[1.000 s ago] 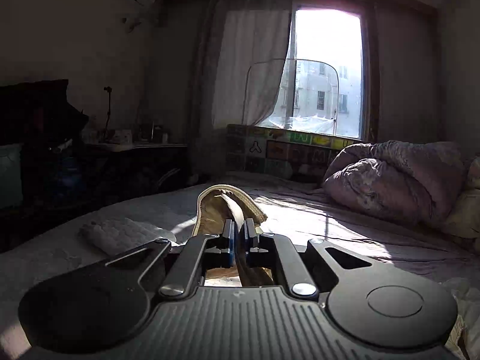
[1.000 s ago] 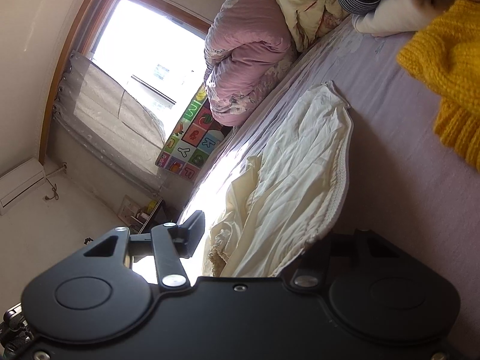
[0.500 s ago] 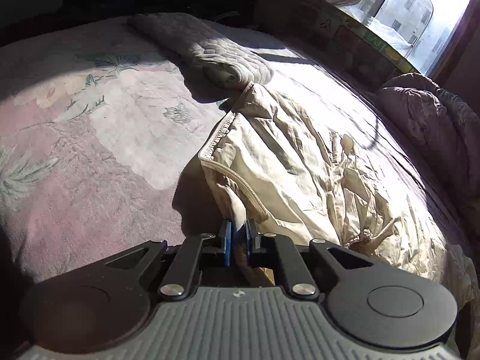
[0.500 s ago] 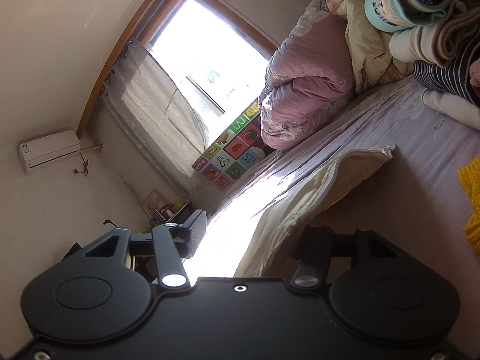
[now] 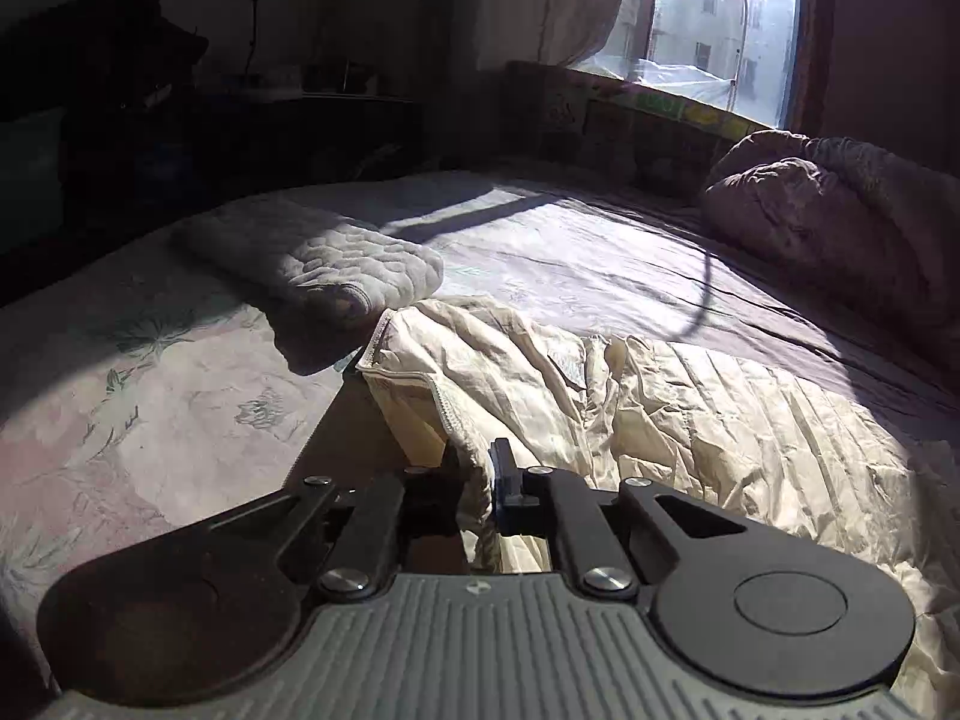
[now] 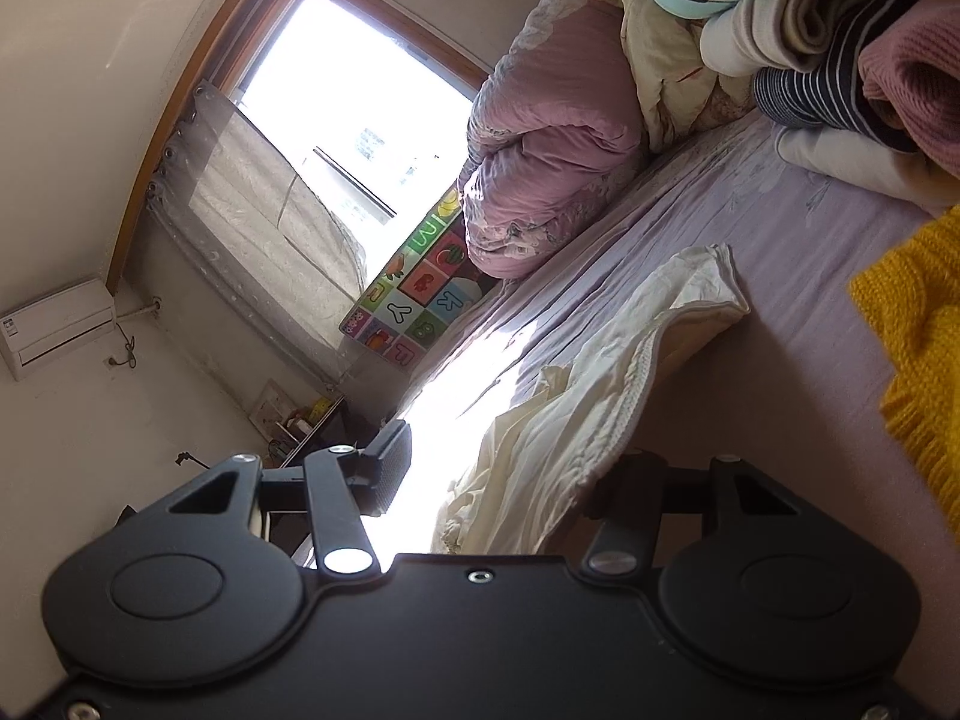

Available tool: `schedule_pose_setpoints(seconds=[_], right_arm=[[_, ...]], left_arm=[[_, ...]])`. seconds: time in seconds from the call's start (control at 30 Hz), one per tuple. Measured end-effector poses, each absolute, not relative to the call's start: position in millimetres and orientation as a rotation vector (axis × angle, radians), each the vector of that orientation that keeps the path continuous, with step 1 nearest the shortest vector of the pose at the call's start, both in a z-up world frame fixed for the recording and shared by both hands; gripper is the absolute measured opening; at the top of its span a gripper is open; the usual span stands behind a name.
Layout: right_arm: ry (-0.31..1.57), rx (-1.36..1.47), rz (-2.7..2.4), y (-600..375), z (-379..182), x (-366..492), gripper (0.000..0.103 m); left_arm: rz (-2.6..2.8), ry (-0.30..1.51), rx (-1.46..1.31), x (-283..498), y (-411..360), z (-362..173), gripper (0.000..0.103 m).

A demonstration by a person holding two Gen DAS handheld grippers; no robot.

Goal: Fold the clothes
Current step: 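Pull the jacket front edge with the left gripper to smooth it flat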

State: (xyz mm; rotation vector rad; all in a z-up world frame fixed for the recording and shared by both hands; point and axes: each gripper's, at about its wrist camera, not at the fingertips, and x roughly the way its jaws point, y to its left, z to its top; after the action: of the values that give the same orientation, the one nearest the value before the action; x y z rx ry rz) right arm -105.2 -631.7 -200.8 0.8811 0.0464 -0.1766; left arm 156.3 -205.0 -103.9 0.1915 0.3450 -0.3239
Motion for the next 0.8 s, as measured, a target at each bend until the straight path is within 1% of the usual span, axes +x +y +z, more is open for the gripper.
schedule_pose_setpoints(seconds=[0.07,0.1,0.2,0.27,0.33,0.43,0.57,0.67,0.8], right_arm=[[0.049,0.887,-0.178,-633,-203,-104,0.056],[0.052,0.886,-0.179,-633,-203,-103,0.056],[0.062,0.890,-0.182,-633,-206,-100,0.057],[0.062,0.897,-0.184,-634,-207,-101,0.057],[0.058,0.902,-0.180,-635,-206,-103,0.057],[0.061,0.906,-0.174,-636,-206,-105,0.058],[0.067,0.915,-0.167,-638,-208,-103,0.058],[0.072,0.905,-0.164,-637,-207,-99,0.058],[0.065,0.889,-0.177,-637,-205,-102,0.058]], left_arm=[[-0.483,0.209,0.393,128,-252,-88,0.008],[-0.606,0.131,0.550,105,-281,-88,0.008],[-0.803,0.085,0.917,67,-342,-124,0.008],[-0.883,0.177,0.980,66,-359,-144,0.009],[-0.875,0.193,1.037,62,-365,-164,0.009],[-0.870,0.238,0.900,65,-358,-163,0.009],[-0.826,0.251,0.836,73,-352,-156,0.009],[-0.858,0.273,0.887,73,-354,-159,0.009],[-0.951,0.301,1.005,55,-344,-170,0.009]])
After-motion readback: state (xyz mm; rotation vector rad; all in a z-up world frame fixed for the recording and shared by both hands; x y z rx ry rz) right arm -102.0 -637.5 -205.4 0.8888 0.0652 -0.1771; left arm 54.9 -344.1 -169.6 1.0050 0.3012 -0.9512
